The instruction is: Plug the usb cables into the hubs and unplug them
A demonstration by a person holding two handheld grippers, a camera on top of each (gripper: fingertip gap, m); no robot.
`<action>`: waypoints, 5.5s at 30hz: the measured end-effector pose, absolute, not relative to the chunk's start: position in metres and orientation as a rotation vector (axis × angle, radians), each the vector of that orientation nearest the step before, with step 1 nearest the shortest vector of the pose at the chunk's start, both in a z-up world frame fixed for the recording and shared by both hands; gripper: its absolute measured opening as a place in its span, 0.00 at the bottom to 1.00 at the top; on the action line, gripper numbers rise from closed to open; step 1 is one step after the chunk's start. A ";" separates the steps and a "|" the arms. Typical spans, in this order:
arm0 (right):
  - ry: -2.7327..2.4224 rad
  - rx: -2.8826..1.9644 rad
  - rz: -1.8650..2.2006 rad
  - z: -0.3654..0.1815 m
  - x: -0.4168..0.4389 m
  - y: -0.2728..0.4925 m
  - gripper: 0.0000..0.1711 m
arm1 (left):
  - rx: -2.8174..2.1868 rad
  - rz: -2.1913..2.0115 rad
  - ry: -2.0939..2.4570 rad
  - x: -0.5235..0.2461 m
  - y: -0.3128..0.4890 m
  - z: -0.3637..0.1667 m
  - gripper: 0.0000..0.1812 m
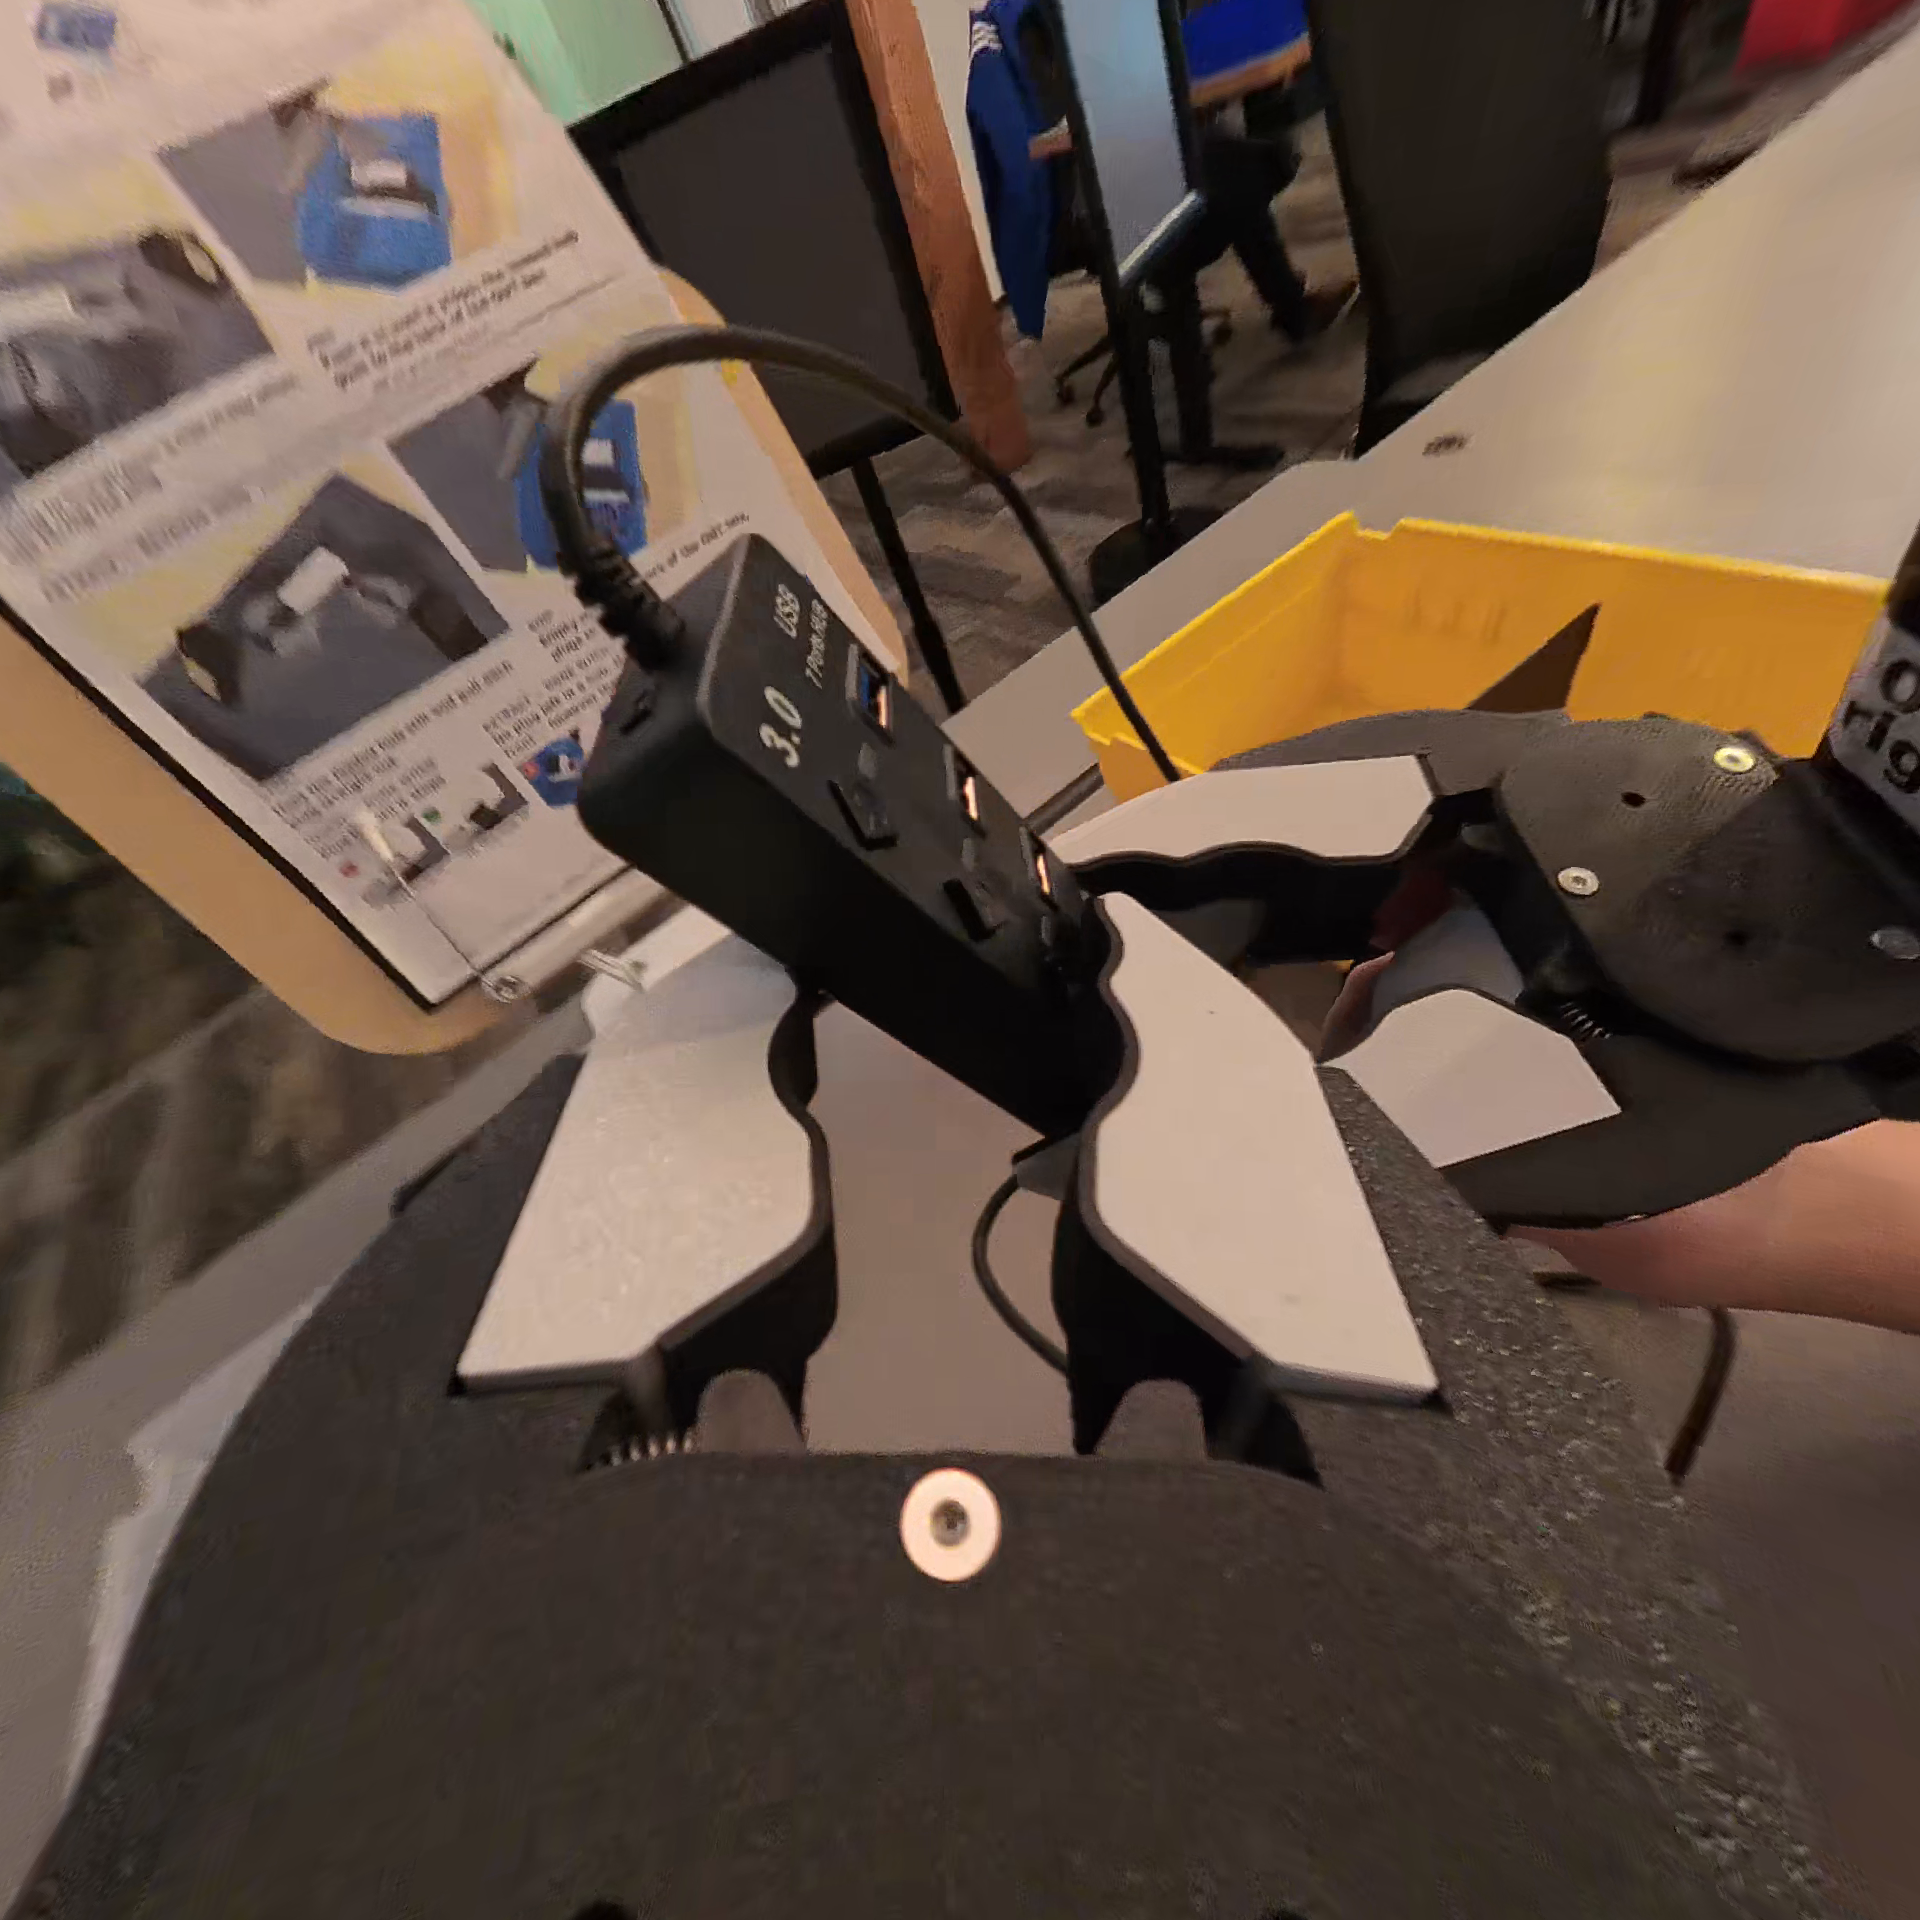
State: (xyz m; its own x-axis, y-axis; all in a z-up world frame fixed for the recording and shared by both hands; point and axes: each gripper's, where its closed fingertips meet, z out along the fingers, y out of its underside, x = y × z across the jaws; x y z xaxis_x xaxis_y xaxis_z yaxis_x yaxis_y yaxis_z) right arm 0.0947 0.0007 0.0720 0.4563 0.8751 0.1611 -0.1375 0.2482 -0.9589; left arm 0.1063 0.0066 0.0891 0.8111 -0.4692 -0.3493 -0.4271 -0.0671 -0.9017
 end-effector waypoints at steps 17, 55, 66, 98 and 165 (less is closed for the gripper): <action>-0.730 -0.854 0.802 0.085 0.112 -0.024 0.32 | -1.461 0.372 0.907 0.134 -0.026 0.103 0.26; -1.229 -1.171 0.977 0.102 0.097 -0.046 0.31 | -1.578 -0.801 1.068 0.137 -0.037 0.053 0.15; -1.176 -1.264 1.232 0.111 0.109 -0.043 0.14 | -1.559 -0.958 1.126 0.145 -0.047 0.046 0.19; -0.754 -1.239 1.604 0.137 0.144 -0.006 0.14 | -1.599 -1.277 1.133 0.163 -0.054 0.021 0.17; -0.925 -2.285 0.327 -0.159 0.039 -0.092 0.11 | -1.487 -0.952 0.802 0.078 -0.016 0.096 0.15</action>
State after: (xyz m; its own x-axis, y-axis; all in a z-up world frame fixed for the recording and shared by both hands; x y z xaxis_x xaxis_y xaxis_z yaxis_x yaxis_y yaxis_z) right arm 0.0393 -0.0916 -0.1592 0.7210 0.6929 0.0102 0.5328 -0.5449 -0.6475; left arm 0.0780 -0.0165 0.0962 0.4395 -0.8893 0.1267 0.0269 -0.1280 -0.9914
